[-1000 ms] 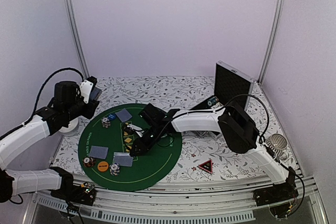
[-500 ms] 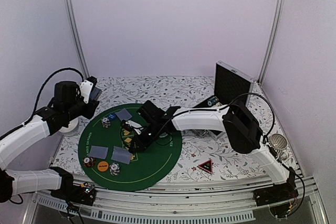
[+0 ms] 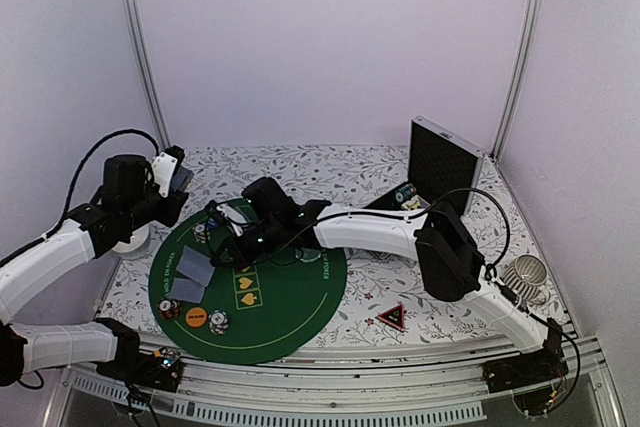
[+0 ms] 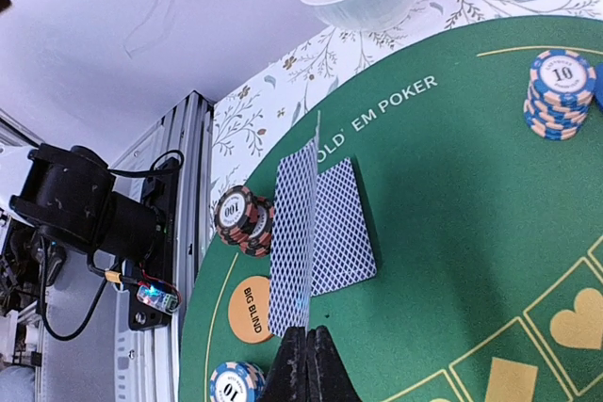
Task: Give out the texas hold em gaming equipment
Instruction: Distribute the poker card in the big blind area.
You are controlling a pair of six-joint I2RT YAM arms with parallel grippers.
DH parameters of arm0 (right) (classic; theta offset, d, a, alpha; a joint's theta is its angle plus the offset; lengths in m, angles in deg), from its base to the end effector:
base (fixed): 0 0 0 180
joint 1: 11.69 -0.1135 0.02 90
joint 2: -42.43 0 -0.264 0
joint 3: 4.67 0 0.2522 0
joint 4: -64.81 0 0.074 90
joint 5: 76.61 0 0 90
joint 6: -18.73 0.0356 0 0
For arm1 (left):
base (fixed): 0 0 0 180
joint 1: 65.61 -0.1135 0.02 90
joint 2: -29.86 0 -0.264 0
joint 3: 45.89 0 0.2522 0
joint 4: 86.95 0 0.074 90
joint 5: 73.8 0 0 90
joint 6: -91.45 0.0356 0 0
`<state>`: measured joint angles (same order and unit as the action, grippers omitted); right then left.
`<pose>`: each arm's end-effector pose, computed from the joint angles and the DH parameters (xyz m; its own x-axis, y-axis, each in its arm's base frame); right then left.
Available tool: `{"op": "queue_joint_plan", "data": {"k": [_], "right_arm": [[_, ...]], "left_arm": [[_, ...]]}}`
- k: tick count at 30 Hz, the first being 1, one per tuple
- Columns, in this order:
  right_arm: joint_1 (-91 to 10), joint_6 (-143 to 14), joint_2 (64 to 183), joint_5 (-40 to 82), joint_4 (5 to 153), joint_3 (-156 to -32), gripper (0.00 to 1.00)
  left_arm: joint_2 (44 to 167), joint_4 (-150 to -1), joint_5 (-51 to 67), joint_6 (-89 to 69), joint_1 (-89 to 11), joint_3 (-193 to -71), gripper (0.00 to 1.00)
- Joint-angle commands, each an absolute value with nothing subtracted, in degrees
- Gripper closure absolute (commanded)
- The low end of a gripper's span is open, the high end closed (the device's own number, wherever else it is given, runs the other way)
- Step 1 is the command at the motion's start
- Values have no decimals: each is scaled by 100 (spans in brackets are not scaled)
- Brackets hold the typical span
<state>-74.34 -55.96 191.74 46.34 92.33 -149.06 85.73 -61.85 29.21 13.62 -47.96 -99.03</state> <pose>0.2520 0.5294 0.1709 -0.4902 -0.4654 -0.7370 -0.8572 0.1044 0.5042 0.2120 -0.0590 0.2693 -0.4126 0.3468 -0.8423 0.1971 0.9368 0.2892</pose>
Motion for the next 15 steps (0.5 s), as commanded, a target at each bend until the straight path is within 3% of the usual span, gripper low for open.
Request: {"op": "queue_joint_plan", "data": {"k": [1,15], "right_arm": [[-7532,-5419,19635,5002,9060,-15265,99],[-7579,-5730,20001,4875,9393,-15545,99]], "left_arm": [[8556,-6284,2932,1373,-4835,-9903,51],[8559,-6254,2894,1356,-4837,-9920,51]]}}
